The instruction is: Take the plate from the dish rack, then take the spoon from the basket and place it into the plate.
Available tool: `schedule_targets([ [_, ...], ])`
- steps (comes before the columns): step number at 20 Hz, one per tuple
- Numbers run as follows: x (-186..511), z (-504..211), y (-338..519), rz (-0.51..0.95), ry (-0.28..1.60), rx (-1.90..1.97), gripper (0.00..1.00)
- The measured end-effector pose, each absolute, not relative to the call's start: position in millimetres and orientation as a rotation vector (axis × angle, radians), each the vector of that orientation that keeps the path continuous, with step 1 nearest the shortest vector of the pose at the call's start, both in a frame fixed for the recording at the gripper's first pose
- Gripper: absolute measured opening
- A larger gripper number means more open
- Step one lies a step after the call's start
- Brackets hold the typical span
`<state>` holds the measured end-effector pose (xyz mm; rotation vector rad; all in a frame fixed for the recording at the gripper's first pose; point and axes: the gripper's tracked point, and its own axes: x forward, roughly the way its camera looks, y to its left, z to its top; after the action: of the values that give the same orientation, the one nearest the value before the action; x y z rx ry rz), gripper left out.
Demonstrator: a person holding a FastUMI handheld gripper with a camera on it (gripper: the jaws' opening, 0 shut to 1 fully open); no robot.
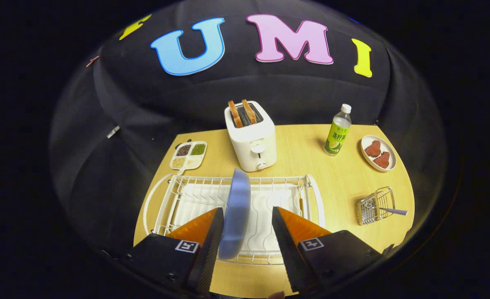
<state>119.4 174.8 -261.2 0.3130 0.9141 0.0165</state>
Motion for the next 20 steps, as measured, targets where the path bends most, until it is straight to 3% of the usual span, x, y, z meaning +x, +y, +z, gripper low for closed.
schedule_targets([
  [4, 126.9, -298.7, 186.3, -0.033, 0.992, 0.326, 0.66],
  [9, 125.9, -318.5, 193.6, -0.118, 1.063, 0.285, 0.37],
  [13, 134.9, -307.9, 179.8, -0.185, 1.045, 0.166, 0.31],
  [20, 141.2, -287.9, 168.3, -0.209, 1.016, 0.089, 0.30],
])
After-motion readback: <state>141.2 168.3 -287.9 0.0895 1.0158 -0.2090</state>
